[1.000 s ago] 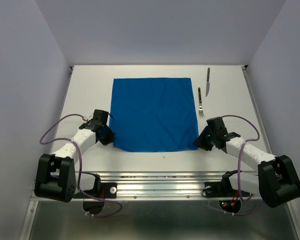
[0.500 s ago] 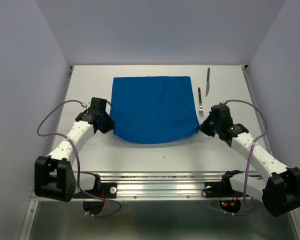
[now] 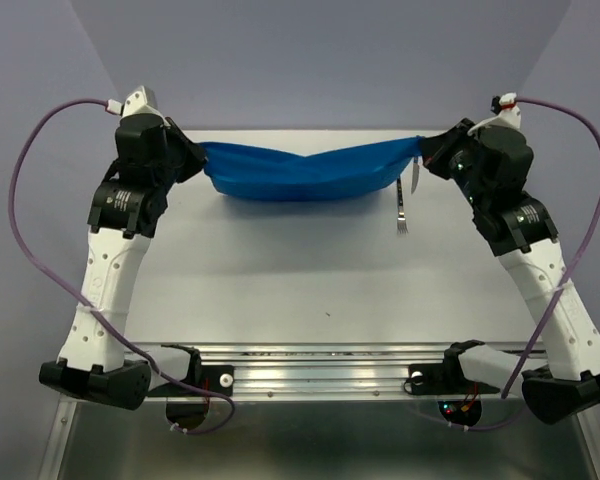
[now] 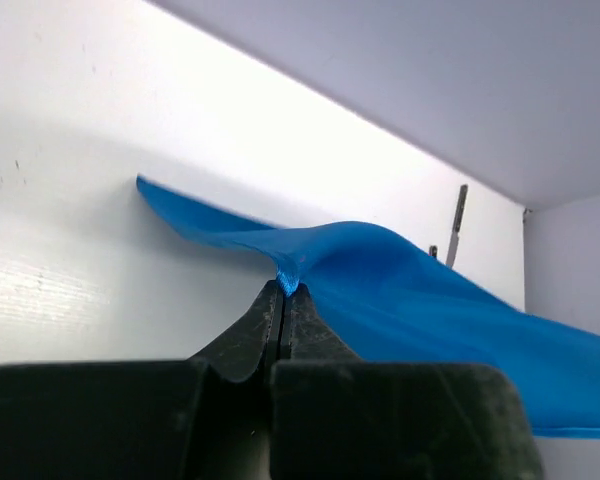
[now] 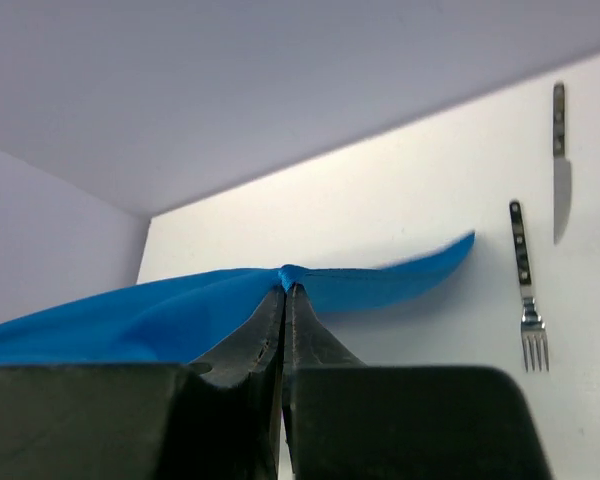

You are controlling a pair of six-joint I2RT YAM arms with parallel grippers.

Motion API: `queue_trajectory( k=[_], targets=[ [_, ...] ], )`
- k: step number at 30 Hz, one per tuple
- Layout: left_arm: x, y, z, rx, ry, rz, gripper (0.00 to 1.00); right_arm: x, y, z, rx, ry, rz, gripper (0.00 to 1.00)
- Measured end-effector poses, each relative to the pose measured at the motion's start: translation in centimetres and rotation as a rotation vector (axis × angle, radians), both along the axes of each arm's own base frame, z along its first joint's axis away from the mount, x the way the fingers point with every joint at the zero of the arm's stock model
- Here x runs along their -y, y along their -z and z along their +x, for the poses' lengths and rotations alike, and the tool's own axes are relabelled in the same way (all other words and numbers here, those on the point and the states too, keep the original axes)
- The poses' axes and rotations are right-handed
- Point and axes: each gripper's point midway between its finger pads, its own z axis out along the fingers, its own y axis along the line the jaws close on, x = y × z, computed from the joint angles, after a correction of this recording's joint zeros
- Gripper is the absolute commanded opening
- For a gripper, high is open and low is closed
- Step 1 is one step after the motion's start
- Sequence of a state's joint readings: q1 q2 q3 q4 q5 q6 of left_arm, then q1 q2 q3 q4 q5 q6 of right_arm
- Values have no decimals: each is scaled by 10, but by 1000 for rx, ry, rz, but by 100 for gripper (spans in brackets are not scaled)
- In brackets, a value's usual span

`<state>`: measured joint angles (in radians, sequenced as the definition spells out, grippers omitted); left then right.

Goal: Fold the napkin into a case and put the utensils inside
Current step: Flatten out the napkin at the center of the board.

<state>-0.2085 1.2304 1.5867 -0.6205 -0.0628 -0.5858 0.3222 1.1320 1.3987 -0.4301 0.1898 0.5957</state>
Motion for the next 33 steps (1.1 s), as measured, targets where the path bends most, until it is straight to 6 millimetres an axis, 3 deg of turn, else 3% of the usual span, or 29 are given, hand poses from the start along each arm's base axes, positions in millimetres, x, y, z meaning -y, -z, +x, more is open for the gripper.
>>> queue_trajectory(
  k=[5,10,14,16,20,22,25,29,33],
  targets=[
    [-10,-53,-31,138,9,26,0,7,-61,-19,128,-13,-21,1],
    [-21,-109,-76,301,15,32,0,16,-119,-61,256,-46,-18,1],
    [-28,-150,-120,430,26,26,0,20,-147,-95,330,-79,-3,1],
    [-30,-159,-136,464,33,18,0,21,-157,-113,361,-103,8,1],
    [-31,-167,-172,519,65,-9,0,20,-157,-138,367,-152,28,1],
    [-31,-165,-183,531,78,-21,0,21,-154,-147,366,-161,37,1],
    [-28,-150,-180,495,87,-24,0,23,-141,-148,339,-154,35,1],
    [-24,-102,-140,345,62,5,0,22,-95,-117,225,-101,-2,1],
    [-19,-31,-84,154,25,59,0,18,-27,-60,39,-32,-87,1]
  ],
)
